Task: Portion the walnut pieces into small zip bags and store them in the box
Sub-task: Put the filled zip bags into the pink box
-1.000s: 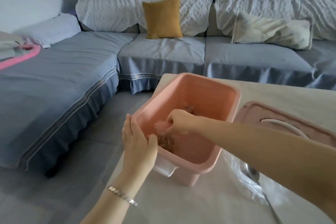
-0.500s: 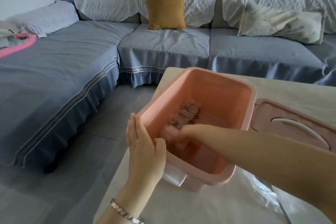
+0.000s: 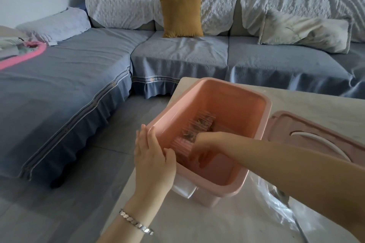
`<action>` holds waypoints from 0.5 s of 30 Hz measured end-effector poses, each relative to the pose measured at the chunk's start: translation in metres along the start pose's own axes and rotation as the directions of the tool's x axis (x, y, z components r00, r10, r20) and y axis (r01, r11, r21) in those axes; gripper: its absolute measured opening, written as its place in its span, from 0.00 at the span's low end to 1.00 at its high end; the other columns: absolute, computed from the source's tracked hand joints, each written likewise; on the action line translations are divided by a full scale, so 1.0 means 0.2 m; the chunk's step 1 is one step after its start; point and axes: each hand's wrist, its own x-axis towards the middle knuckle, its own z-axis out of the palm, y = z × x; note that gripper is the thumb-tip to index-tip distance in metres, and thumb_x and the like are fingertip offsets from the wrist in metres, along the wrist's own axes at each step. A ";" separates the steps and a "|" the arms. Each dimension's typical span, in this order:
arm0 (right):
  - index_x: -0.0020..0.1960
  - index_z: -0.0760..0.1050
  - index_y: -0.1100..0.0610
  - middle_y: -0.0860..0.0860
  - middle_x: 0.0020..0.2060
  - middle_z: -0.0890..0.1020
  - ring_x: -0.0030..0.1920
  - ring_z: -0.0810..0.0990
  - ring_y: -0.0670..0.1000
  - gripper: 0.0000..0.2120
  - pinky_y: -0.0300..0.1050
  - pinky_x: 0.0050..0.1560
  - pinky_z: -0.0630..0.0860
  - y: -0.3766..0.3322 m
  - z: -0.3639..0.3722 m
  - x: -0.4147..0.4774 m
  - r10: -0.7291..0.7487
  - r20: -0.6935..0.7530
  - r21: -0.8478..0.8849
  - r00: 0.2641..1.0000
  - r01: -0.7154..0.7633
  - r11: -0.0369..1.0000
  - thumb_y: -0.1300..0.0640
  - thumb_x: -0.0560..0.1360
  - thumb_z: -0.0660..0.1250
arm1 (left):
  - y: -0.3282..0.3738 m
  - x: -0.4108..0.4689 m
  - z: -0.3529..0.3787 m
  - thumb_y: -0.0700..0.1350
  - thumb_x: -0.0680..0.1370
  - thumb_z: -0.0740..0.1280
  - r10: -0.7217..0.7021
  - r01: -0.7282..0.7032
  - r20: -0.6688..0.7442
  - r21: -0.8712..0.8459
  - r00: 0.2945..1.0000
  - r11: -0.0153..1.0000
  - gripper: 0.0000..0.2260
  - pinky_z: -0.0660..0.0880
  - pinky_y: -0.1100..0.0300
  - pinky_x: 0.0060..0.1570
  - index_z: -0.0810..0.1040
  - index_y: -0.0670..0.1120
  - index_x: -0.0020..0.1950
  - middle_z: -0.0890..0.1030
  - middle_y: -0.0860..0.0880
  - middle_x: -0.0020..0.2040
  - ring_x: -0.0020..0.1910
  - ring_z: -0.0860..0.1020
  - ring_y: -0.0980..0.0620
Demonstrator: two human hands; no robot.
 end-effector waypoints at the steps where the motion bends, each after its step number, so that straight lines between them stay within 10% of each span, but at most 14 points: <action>1: 0.48 0.76 0.67 0.59 0.35 0.78 0.36 0.80 0.55 0.09 0.52 0.53 0.79 0.01 -0.04 -0.05 -0.040 -0.070 0.006 0.997 0.041 0.999 0.63 0.71 0.70 | 0.00 0.00 -0.01 0.42 0.74 0.52 0.042 -0.040 -0.023 0.069 0.999 0.997 0.25 0.46 0.55 0.73 0.60 0.44 0.72 0.56 0.45 0.76 0.76 0.50 0.49; 3: 0.51 0.78 0.63 0.56 0.39 0.80 0.39 0.81 0.54 0.11 0.48 0.49 0.80 0.06 -0.14 -0.18 -0.211 -0.277 -0.064 0.937 0.201 0.977 0.61 0.69 0.71 | 0.03 -0.02 -0.01 0.44 0.73 0.53 0.219 -0.207 -0.035 0.207 0.975 0.956 0.21 0.51 0.51 0.72 0.72 0.44 0.64 0.68 0.44 0.70 0.73 0.60 0.45; 8: 0.47 0.81 0.55 0.46 0.39 0.80 0.42 0.77 0.47 0.06 0.40 0.47 0.73 0.47 -0.40 -0.51 -0.413 -0.777 -0.266 0.475 0.346 0.900 0.60 0.72 0.66 | 0.27 -0.08 0.06 0.54 0.75 0.53 0.408 -0.428 0.133 0.211 0.903 0.879 0.21 0.65 0.56 0.61 0.81 0.45 0.52 0.81 0.49 0.52 0.58 0.76 0.48; 15: 0.48 0.78 0.50 0.51 0.46 0.81 0.48 0.80 0.54 0.07 0.41 0.42 0.69 1.48 -0.44 -0.61 0.010 -0.714 -0.282 0.700 -0.300 0.911 0.53 0.75 0.62 | 0.49 -0.14 0.26 0.56 0.79 0.57 0.338 -0.422 0.285 0.327 0.897 0.846 0.20 0.70 0.56 0.55 0.74 0.47 0.64 0.79 0.48 0.59 0.59 0.75 0.47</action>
